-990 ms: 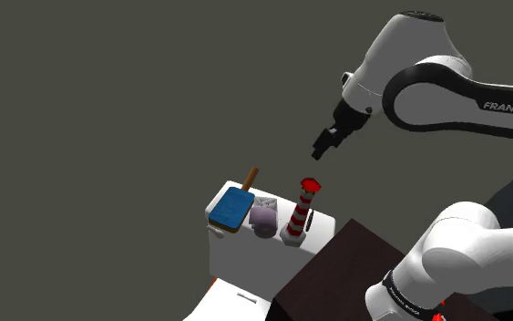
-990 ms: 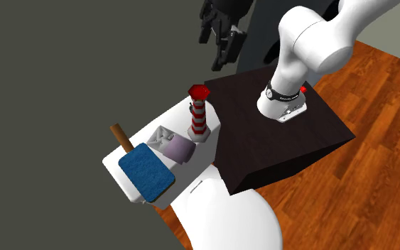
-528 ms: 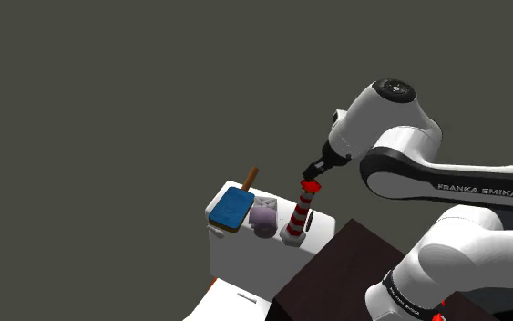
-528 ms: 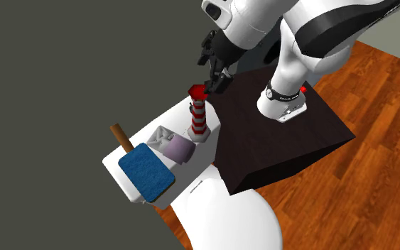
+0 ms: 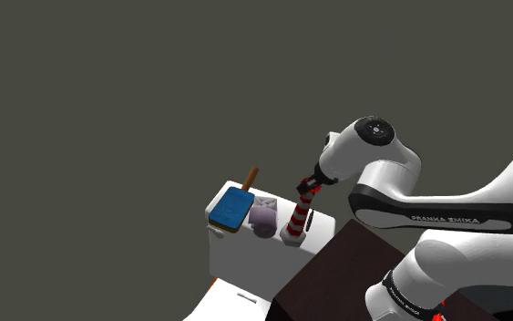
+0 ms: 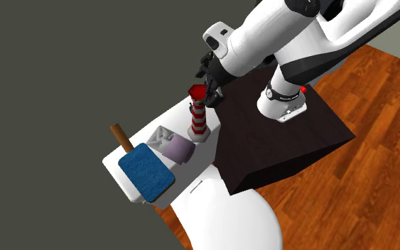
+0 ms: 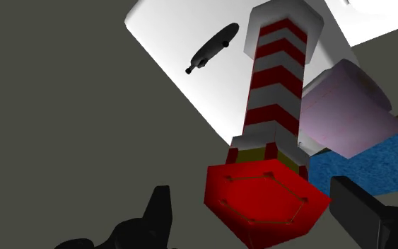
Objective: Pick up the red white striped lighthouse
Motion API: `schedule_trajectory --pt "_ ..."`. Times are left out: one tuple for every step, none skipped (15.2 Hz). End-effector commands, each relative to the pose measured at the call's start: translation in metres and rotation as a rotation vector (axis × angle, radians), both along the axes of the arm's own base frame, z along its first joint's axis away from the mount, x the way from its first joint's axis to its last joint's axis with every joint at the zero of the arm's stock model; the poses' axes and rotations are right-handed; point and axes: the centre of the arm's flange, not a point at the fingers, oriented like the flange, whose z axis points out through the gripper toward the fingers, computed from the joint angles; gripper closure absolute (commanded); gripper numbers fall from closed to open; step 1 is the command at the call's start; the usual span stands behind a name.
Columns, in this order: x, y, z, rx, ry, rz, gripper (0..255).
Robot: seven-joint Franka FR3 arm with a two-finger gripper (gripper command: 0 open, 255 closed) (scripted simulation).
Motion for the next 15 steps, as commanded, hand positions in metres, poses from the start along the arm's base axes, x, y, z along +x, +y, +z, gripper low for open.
schedule_trajectory --pt "-0.0005 -0.0005 -0.0113 0.0 -0.001 0.0 0" --pt "-0.0005 -0.0005 -0.0196 0.0 -0.001 0.0 0" --pt "-0.0005 -0.0005 -0.0196 0.0 -0.001 0.0 0" --pt "-0.0006 -0.0006 -0.0196 0.0 -0.001 0.0 0" --pt "-0.0008 -0.0007 -0.0191 0.0 -0.003 0.001 255" --pt "-0.0006 -0.0008 -0.0189 0.0 -0.003 0.001 255" --pt "-0.0008 -0.0008 -0.019 0.0 -0.003 0.001 255" --pt "-0.0008 -0.0008 -0.0188 0.0 -0.003 0.001 255" --pt "-0.0009 -0.0008 -0.0187 0.0 -0.003 0.001 255" --pt "-0.0009 -0.0008 -0.0187 0.0 -0.003 0.001 255" --pt "-0.0009 -0.0009 -0.0187 0.0 -0.003 0.001 255" --pt "-0.0009 -0.0008 -0.0187 0.0 -0.003 0.001 255" --pt "-0.0009 -0.0009 -0.0185 0.001 -0.003 0.001 255" --pt "-0.0005 -0.0005 -0.0196 0.0 -0.001 0.0 255" --pt "-0.0005 -0.0005 -0.0144 0.0 -0.001 0.0 255"
